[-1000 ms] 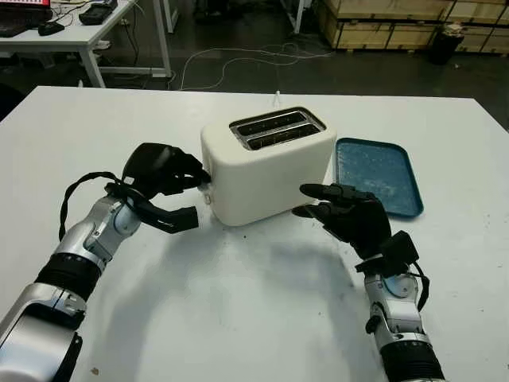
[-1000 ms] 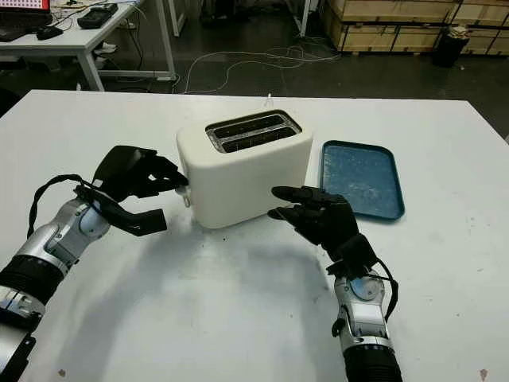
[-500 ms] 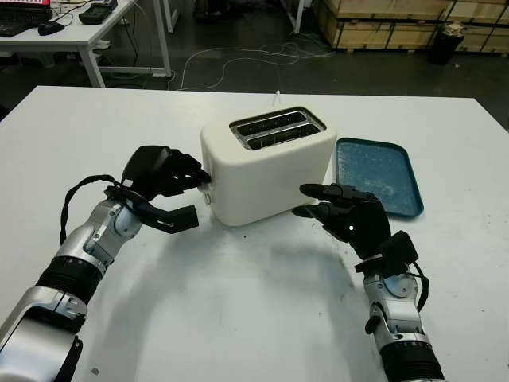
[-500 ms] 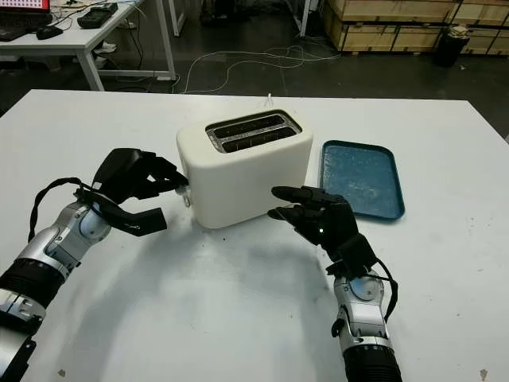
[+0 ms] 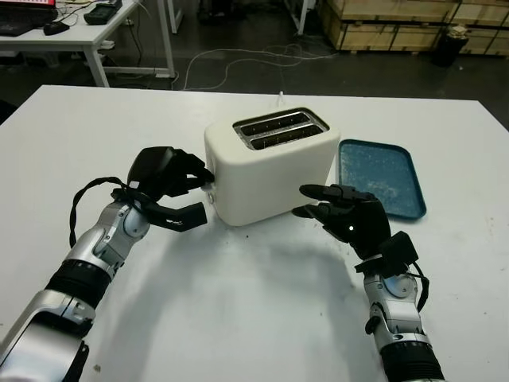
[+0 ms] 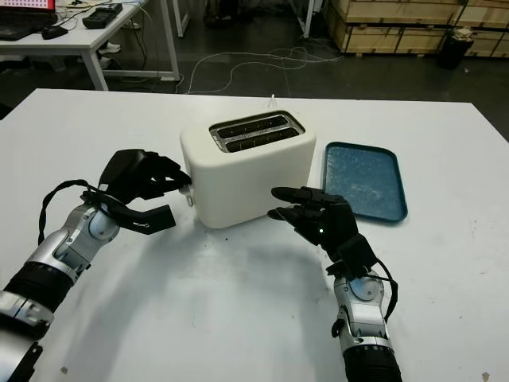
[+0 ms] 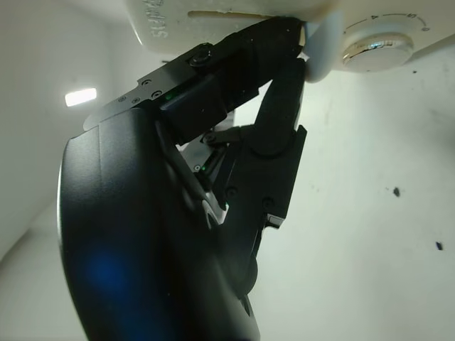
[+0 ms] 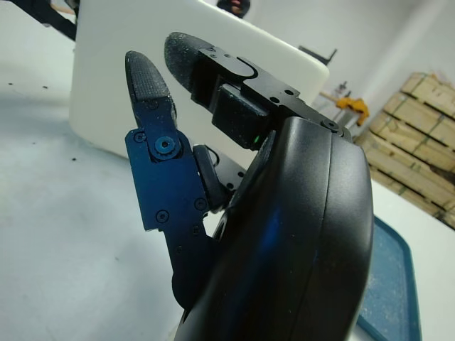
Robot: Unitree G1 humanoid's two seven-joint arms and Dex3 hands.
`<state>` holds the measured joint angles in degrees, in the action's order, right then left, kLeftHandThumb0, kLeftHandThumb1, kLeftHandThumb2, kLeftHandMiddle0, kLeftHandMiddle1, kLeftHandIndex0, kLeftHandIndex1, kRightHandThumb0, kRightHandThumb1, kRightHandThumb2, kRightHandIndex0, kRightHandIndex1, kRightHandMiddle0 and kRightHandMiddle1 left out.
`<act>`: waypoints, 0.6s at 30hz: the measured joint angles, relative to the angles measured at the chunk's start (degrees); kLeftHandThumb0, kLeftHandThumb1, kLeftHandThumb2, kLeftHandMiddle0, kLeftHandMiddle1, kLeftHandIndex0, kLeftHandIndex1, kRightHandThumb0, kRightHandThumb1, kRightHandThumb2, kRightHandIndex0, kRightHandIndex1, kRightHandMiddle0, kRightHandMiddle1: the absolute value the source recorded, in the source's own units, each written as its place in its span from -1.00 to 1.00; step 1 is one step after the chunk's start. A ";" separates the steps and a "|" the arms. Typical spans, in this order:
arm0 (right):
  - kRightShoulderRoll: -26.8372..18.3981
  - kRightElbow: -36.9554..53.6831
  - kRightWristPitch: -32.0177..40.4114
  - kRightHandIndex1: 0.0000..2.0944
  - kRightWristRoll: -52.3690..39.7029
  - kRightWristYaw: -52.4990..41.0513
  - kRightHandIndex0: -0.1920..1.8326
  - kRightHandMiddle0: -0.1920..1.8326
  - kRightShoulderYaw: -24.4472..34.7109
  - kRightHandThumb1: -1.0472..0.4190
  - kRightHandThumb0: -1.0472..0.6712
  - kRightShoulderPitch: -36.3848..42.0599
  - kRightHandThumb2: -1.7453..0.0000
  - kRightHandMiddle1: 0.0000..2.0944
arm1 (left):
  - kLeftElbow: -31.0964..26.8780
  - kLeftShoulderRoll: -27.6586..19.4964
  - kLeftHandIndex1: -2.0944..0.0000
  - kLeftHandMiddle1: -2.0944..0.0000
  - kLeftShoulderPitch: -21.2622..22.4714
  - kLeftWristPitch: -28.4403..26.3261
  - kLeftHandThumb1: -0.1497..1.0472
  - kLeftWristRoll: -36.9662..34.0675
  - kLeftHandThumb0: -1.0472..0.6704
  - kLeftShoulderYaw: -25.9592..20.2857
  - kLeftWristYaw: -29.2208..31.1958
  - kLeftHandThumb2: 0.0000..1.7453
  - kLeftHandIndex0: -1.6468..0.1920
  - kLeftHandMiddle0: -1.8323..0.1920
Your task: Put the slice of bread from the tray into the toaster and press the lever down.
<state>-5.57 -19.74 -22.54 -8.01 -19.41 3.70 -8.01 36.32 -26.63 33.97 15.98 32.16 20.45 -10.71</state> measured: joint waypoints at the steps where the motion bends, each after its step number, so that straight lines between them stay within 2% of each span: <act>1: 0.00 0.00 0.00 -0.91 0.00 -0.11 0.44 0.32 0.01 -0.76 -0.30 0.02 1.00 -1.00 | 0.79 0.26 0.99 0.10 0.34 0.00 0.67 -0.05 0.05 0.01 -0.16 -0.99 -0.40 -0.06; 4: 0.00 0.00 0.00 -0.91 0.00 -0.24 0.44 0.32 0.10 -0.76 -0.30 0.02 1.00 -1.00 | 1.97 0.87 0.99 0.17 0.72 0.00 0.76 -0.25 0.01 0.00 -0.54 -0.98 -0.33 -0.01; 6: 0.00 0.00 0.00 -0.91 0.00 -0.27 0.43 0.32 0.11 -0.76 -0.30 0.02 1.00 -1.00 | 2.22 0.99 0.97 -0.12 0.75 0.00 0.77 -0.39 0.00 0.00 -0.64 -0.99 -0.38 0.06; 7: 0.00 -0.01 0.00 -0.91 0.00 -0.28 0.43 0.32 0.12 -0.76 -0.30 0.02 1.00 -1.00 | 2.28 1.00 0.96 -0.16 0.75 0.00 0.78 -0.40 0.00 0.00 -0.75 -0.99 -0.39 0.08; 11: -0.02 -0.01 0.00 -0.92 0.00 -0.65 0.43 0.32 0.16 -0.77 -0.30 0.02 1.00 -1.00 | 2.57 1.07 0.99 -0.01 0.83 0.00 0.78 -0.64 0.02 0.00 -0.82 -0.97 -0.32 0.08; 18: -0.02 0.00 0.00 -0.92 0.00 -1.05 0.44 0.32 0.16 -0.76 -0.29 0.02 1.00 -1.00 | 2.64 1.11 0.99 -0.02 0.82 0.00 0.78 -0.65 0.04 0.00 -0.93 -0.97 -0.28 0.03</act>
<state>-5.59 -19.74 -22.54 -8.01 -20.46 3.86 -7.99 38.96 -25.52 34.79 15.98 31.51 20.46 -11.64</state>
